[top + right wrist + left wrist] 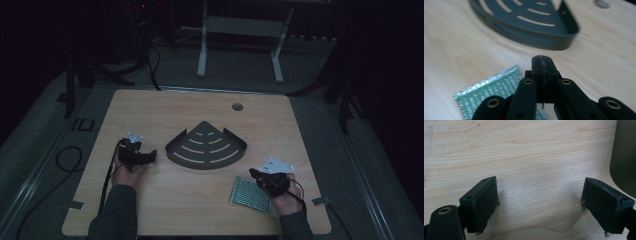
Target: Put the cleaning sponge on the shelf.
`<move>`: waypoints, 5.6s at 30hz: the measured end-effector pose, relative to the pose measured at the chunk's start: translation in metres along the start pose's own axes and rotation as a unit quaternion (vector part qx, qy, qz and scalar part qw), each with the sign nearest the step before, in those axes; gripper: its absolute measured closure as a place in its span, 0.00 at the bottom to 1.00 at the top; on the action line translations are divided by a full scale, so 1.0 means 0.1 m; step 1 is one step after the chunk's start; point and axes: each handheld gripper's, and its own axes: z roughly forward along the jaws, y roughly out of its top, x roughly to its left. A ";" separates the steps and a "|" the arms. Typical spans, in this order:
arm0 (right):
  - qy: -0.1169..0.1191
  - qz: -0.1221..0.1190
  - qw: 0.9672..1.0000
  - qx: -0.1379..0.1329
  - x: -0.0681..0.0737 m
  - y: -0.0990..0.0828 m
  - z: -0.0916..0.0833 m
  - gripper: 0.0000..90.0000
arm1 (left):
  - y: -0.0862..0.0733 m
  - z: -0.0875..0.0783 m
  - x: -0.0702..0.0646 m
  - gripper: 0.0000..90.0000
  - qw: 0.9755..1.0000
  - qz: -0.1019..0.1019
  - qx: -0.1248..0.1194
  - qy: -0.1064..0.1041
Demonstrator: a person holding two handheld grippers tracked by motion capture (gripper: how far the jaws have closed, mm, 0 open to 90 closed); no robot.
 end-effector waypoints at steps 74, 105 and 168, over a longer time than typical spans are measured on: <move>0.061 -0.020 0.986 0.152 -0.18 0.01 0.16 0.87 | 0.00 0.00 0.00 0.16 1.000 0.000 0.000 0.000; 0.119 -0.011 0.966 0.227 -0.37 0.07 0.32 0.83 | 0.00 0.00 0.00 0.16 1.000 0.000 0.000 0.000; 0.116 -0.039 0.952 0.280 -0.50 0.48 0.27 0.99 | 0.00 0.00 0.00 0.16 1.000 0.000 0.000 0.000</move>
